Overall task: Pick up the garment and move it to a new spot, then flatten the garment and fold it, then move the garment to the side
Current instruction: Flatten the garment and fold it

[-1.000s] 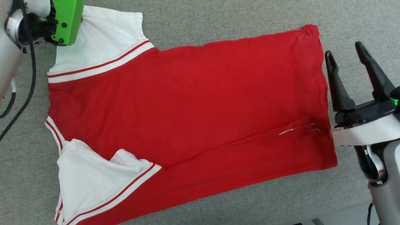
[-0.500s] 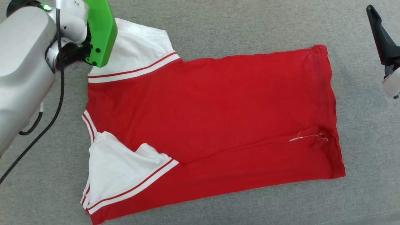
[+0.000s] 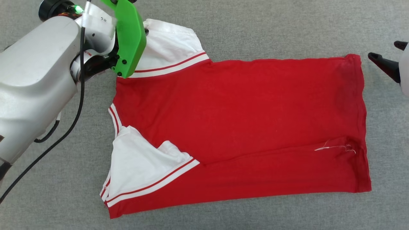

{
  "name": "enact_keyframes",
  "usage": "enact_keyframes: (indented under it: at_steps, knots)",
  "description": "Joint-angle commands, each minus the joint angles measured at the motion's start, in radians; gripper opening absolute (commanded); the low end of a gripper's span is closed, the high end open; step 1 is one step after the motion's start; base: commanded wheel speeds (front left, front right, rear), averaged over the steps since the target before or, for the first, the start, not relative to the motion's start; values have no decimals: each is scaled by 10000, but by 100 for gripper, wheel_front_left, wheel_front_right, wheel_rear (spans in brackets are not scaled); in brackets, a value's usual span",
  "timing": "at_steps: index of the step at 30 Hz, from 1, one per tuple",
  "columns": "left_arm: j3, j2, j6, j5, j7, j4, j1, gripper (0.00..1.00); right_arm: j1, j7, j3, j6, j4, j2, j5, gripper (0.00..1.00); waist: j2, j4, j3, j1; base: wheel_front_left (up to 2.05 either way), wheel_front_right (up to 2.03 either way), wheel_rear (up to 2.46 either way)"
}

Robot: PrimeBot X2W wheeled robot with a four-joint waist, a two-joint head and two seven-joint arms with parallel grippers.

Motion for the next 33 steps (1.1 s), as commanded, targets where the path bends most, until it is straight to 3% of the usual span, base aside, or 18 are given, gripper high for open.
enact_keyframes:
  at_steps: [1,9,22,23,33]
  knots:
    - [-43,-32,-28,153,-110,-80,-131,0,-286,234,147,-7,166,-9,141,100,43,125,149,0,0,0,0]
    - [-207,-146,-28,161,-472,-265,-328,0,-776,846,836,-7,1369,511,373,100,43,420,443,0,0,0,0]
    - [-404,-74,-28,-38,-806,-166,-374,0,-338,58,1911,-7,3195,1306,462,100,43,509,614,0,0,0,0]
    - [-418,-56,-28,-60,-832,-143,-356,0,-387,-214,1989,-7,3219,1289,405,0,43,492,596,0,0,0,0]
    - [-543,40,-29,-273,-1352,114,302,0,-568,-2898,2316,-7,3408,1158,329,0,43,385,-465,0,0,0,0]
